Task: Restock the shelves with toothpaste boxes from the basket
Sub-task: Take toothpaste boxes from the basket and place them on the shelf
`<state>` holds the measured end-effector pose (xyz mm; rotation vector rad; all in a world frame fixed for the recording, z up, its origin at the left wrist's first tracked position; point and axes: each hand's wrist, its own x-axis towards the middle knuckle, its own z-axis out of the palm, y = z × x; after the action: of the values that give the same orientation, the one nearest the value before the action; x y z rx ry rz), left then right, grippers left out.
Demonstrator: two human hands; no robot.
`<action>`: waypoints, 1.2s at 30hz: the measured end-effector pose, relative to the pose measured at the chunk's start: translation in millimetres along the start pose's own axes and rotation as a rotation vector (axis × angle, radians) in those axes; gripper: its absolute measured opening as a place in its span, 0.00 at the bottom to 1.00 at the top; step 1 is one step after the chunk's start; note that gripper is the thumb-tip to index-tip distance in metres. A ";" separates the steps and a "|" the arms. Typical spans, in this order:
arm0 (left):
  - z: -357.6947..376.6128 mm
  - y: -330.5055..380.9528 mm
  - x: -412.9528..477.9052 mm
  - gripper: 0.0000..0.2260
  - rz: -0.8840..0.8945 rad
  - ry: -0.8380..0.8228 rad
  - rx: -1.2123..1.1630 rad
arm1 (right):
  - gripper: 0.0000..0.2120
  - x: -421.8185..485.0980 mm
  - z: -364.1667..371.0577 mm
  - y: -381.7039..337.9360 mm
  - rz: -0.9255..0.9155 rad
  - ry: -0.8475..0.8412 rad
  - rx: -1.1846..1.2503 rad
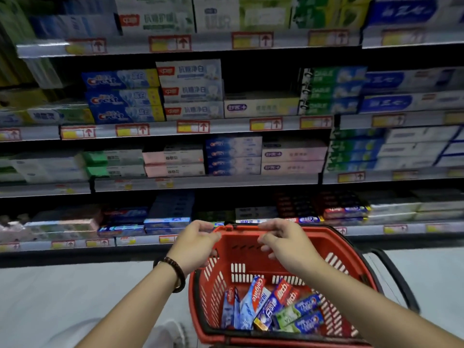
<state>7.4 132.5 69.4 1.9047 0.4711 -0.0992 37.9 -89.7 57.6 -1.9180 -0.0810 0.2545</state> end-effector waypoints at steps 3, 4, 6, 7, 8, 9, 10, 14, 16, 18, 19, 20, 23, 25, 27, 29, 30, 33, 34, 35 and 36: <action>13.4 -2.3 2.5 0.10 0.006 -0.027 0.075 | 0.08 -2.8 -13.8 11.3 0.007 0.011 -0.014; 18.9 -3.0 2.9 0.11 0.006 -0.044 0.091 | 0.08 -3.6 -18.4 16.1 0.011 0.016 -0.013; 27.3 -5.7 4.6 0.11 0.002 -0.070 0.109 | 0.08 -5.1 -24.8 21.8 0.021 0.021 -0.009; 31.9 -5.5 5.8 0.12 0.001 -0.080 0.119 | 0.08 -5.3 -27.6 24.4 0.025 0.025 -0.010; 36.2 -5.8 6.8 0.12 -0.001 -0.090 0.135 | 0.08 -5.7 -29.6 27.7 0.031 0.027 -0.014; 39.5 -6.1 7.9 0.12 0.000 -0.101 0.148 | 0.08 -6.2 -30.8 30.3 0.037 0.028 -0.017; 44.7 -7.3 10.8 0.12 -0.003 -0.116 0.168 | 0.08 -6.3 -32.1 34.6 0.046 0.027 -0.015; 60.7 -8.9 21.5 0.15 -0.022 -0.177 0.269 | 0.08 -9.5 -34.2 44.2 0.069 0.007 0.018; 68.5 -10.1 29.0 0.18 -0.028 -0.228 0.296 | 0.08 -9.9 -36.2 48.1 0.075 -0.009 0.035; 74.6 -13.6 34.4 0.20 -0.053 -0.256 0.312 | 0.08 -10.2 -37.3 53.5 0.086 -0.018 0.041; 77.7 -16.6 37.5 0.20 -0.063 -0.262 0.326 | 0.08 -9.9 -38.2 57.3 0.089 -0.020 0.042; 80.6 -19.0 40.2 0.19 -0.072 -0.260 0.339 | 0.08 -8.8 -39.2 61.2 0.095 -0.019 0.047; 89.9 -26.7 47.7 0.17 -0.083 -0.246 0.366 | 0.08 -4.6 -42.9 72.6 0.118 -0.002 0.079; 94.3 -32.4 50.9 0.16 -0.081 -0.221 0.376 | 0.08 -2.7 -44.5 79.7 0.135 0.008 0.093; 97.6 -39.1 53.1 0.15 -0.086 -0.195 0.374 | 0.08 -1.6 -45.0 84.4 0.151 0.008 0.091; 101.2 -46.9 56.8 0.14 -0.100 -0.172 0.394 | 0.08 -0.8 -45.2 86.9 0.168 0.004 0.104; 103.1 -50.2 58.5 0.15 -0.108 -0.167 0.405 | 0.08 -0.2 -45.1 86.9 0.180 0.001 0.115; 108.7 -60.7 63.8 0.15 -0.129 -0.168 0.456 | 0.08 1.2 -42.9 85.9 0.218 0.006 0.155; 111.3 -65.0 65.1 0.15 -0.135 -0.171 0.464 | 0.08 1.9 -41.7 86.3 0.232 0.007 0.164; 114.0 -68.9 67.0 0.15 -0.140 -0.177 0.475 | 0.08 2.4 -41.3 86.4 0.244 0.007 0.171; 117.0 -73.0 69.1 0.16 -0.145 -0.186 0.490 | 0.08 3.4 -40.9 86.8 0.256 0.009 0.180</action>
<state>61.9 67.0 -59.1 2.3075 0.4876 -0.5239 44.3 -157.5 -10.1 -1.7489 0.1890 0.4101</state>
